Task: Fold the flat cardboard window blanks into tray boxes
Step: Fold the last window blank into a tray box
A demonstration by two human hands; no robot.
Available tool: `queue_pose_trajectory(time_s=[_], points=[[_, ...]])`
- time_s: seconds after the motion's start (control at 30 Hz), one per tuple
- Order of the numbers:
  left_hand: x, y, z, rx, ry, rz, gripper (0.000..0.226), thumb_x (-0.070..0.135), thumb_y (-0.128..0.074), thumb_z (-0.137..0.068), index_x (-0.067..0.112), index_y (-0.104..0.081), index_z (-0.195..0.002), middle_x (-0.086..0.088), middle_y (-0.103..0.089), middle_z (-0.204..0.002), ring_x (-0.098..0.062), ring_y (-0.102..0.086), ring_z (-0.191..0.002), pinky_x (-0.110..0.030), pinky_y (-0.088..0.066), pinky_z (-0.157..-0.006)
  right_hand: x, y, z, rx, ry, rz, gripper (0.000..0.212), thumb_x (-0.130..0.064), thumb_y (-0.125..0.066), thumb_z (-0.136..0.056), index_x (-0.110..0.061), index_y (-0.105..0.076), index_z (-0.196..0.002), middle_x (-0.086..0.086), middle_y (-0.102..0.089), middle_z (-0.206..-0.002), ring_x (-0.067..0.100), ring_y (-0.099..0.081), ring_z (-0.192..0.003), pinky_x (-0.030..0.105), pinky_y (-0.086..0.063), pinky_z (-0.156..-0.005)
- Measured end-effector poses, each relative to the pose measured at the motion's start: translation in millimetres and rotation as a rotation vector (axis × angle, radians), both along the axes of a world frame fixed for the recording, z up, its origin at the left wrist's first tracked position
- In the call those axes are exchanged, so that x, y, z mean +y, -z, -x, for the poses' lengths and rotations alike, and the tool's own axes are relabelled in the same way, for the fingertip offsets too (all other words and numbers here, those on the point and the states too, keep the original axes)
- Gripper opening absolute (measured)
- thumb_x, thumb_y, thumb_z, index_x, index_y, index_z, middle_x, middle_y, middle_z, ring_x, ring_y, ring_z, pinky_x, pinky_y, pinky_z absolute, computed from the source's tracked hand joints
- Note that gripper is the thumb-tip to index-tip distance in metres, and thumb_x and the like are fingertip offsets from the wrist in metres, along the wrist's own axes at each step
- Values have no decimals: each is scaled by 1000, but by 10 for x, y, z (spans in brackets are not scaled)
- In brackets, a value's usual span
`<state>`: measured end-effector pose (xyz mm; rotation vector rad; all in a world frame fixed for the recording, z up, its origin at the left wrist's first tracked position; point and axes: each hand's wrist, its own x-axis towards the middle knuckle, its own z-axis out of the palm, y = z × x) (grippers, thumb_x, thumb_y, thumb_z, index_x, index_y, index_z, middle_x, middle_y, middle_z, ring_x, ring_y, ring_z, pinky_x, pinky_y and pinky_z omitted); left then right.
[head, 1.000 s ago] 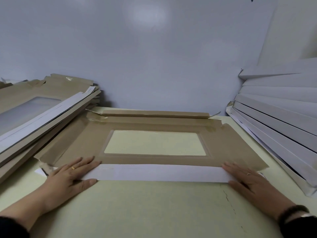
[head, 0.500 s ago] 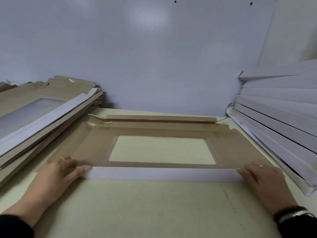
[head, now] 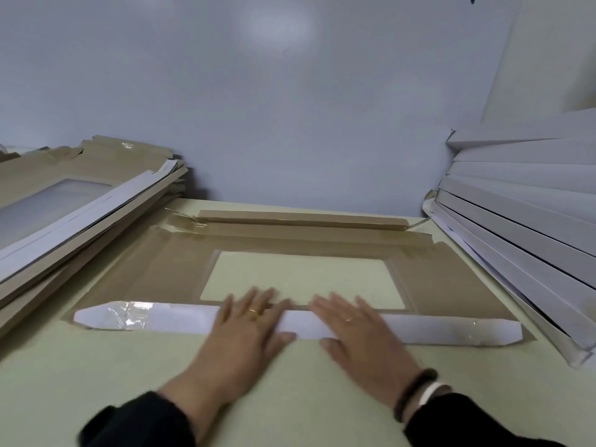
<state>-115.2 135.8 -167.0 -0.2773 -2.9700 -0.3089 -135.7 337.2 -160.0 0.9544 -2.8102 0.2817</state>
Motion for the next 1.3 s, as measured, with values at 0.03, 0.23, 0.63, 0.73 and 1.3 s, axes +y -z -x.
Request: queue_pose_trajectory(time_s=[0.03, 0.23, 0.63, 0.73, 1.3], points=[[145, 38, 19, -67, 3, 33, 59, 56, -11, -94, 34, -8, -148, 11, 1, -156, -11, 5, -144, -34, 7, -114, -129, 55, 2, -64, -19, 0, 50, -34, -27, -100, -26, -14, -148, -14, -8, -154, 4, -1, -142, 27, 10, -112], [-189, 67, 25, -115, -142, 112, 54, 57, -10, -94, 44, 3, -145, 17, 9, -155, -10, 11, -143, -33, 7, -113, 217, 104, 116, -158, 96, -87, 52, -43, -20, -99, -34, -2, -147, -22, 9, -151, -2, 10, -139, 25, 10, -112], [-1209, 55, -101, -155, -425, 17, 52, 53, -11, -95, 43, 0, -144, 18, 2, -155, -12, 3, -144, -30, -3, -115, 1398, 94, 98, -205, 434, -92, 48, -43, -15, -98, -37, -1, -144, -28, 5, -146, -10, 6, -133, 19, 6, -111], [-1275, 59, -91, -167, -457, 8, 55, 52, -13, -95, 36, -2, -146, 15, 0, -155, -13, 2, -144, -29, -4, -115, 1496, 97, 116, -208, 505, -90, 49, -40, -16, -99, -33, -2, -145, -19, 1, -152, -3, 1, -139, 19, 5, -111], [-572, -127, -171, 282, -102, 15, 45, 36, -61, -75, 5, -67, -107, -21, -63, -113, -43, -64, -86, -48, -53, -69, 774, -96, -126, -267, 523, 549, 20, -15, -66, -81, -20, -52, -68, -2, -55, -63, 17, -52, -64, 34, -41, -65]])
